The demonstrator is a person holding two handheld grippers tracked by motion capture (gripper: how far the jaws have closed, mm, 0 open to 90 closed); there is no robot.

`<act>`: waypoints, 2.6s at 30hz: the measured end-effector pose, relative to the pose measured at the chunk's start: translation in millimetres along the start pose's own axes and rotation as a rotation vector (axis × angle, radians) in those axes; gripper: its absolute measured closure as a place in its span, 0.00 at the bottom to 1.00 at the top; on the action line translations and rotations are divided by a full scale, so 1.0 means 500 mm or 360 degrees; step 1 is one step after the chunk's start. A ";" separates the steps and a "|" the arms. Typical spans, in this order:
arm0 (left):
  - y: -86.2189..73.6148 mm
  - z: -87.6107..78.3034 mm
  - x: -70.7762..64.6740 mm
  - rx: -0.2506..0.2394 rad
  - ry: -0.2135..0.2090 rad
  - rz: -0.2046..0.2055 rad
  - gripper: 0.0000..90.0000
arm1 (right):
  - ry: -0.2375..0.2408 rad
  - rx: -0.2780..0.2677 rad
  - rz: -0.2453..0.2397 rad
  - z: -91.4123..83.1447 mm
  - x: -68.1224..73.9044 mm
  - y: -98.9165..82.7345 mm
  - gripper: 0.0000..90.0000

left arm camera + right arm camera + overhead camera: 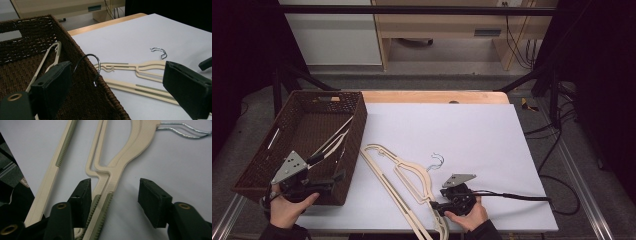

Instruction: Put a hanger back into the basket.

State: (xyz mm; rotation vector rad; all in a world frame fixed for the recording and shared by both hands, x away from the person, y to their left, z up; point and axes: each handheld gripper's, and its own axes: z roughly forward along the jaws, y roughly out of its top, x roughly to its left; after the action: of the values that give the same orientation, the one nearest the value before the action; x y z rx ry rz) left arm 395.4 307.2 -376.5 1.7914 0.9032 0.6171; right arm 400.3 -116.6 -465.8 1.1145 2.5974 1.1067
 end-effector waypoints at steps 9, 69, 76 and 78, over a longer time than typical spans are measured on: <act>-0.001 0.002 0.002 0.0008 0.0010 -0.0006 0.09 | 0.0059 0.0076 0.0077 0.012 0.004 -0.002 0.71; 0.093 0.143 -0.136 0.0165 -0.0333 0.0243 0.10 | -0.0137 0.0003 0.0188 -0.049 -0.024 0.033 0.90; 0.093 0.233 -0.157 0.0323 -0.0382 0.0276 0.12 | -0.0103 -0.0024 0.0153 -0.057 -0.024 0.034 0.90; 0.089 0.263 -0.163 0.0363 -0.0378 0.0302 0.12 | -0.0080 -0.0022 0.0183 -0.060 -0.022 0.035 0.91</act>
State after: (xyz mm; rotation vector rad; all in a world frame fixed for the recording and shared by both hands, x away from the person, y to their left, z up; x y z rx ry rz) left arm 459.0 159.8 -384.6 2.1219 0.6676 0.4192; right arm 407.8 -133.3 -433.9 1.2854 2.5122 1.1020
